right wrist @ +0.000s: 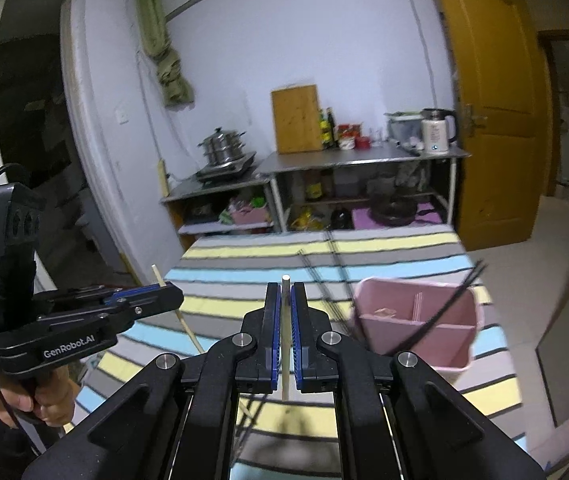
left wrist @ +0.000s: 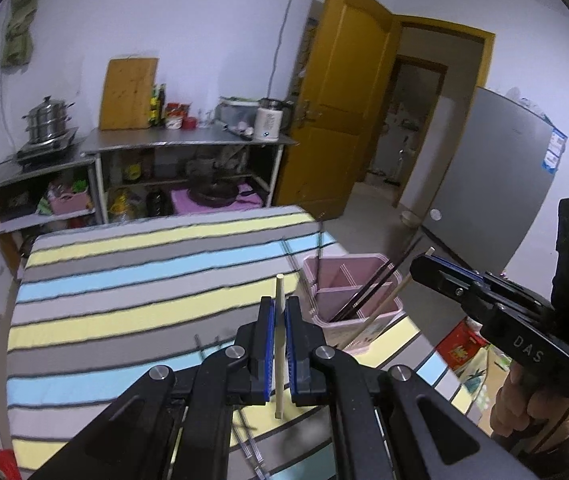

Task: Organize utensils
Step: 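Carry both wooden chopsticks up over the pink holder, then lower both wooden chopsticks into the pink holder and open both tools, then move both open tools back to the remaining black chopsticks, then close the left tool on a black chopstick while the right tool grasps another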

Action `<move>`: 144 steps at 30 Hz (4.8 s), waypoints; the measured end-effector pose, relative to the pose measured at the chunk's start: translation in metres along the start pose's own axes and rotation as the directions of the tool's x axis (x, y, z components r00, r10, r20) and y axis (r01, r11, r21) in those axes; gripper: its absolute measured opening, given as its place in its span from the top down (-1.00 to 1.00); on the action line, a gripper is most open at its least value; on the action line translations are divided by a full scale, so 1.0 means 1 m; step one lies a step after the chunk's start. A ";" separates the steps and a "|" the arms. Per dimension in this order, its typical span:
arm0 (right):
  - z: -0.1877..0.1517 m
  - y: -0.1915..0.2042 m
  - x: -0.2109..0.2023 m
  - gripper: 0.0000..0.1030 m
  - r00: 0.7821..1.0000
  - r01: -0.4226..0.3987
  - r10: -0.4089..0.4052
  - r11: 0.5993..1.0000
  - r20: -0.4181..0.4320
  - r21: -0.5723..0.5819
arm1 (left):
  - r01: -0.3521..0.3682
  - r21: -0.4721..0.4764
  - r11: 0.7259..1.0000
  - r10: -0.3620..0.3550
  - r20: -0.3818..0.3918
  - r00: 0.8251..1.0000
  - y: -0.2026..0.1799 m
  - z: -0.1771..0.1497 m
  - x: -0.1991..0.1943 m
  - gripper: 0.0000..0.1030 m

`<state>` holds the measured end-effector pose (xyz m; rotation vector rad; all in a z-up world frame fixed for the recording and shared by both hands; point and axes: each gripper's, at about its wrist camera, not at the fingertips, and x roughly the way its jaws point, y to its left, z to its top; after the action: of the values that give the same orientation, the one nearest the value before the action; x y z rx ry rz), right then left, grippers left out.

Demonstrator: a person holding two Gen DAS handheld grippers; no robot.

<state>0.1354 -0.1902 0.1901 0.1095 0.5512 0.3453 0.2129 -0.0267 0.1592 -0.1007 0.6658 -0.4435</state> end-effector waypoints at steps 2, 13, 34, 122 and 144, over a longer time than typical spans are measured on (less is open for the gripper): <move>0.008 -0.010 -0.009 0.90 0.999 0.021 -0.021 1.000 0.027 0.010 | 0.015 0.010 1.000 -0.015 0.011 1.000 -0.008 0.010 0.002 0.90; 0.035 -0.045 -0.032 0.90 0.988 0.098 -0.102 0.994 0.113 0.047 | 0.073 -0.004 0.997 -0.072 0.053 0.996 -0.035 0.058 0.026 0.90; 0.018 -0.082 0.006 0.91 0.988 0.140 -0.145 0.986 0.053 0.096 | 0.072 -0.015 0.997 -0.072 0.015 0.997 -0.041 0.054 0.117 0.90; -0.114 -0.012 0.030 0.68 0.979 -0.020 0.034 0.997 -0.202 0.075 | -0.110 -0.187 0.976 0.083 -0.148 0.986 0.055 -0.140 0.053 0.63; -0.143 -0.018 0.076 0.68 0.946 -0.019 0.053 0.994 -0.319 0.109 | -0.165 -0.169 0.972 0.121 -0.240 0.963 0.078 -0.137 0.147 0.63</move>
<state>0.1254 -0.1794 0.0282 0.1657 0.8928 0.3722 0.2595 -0.0124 -0.0505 -0.1806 0.9354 -0.2525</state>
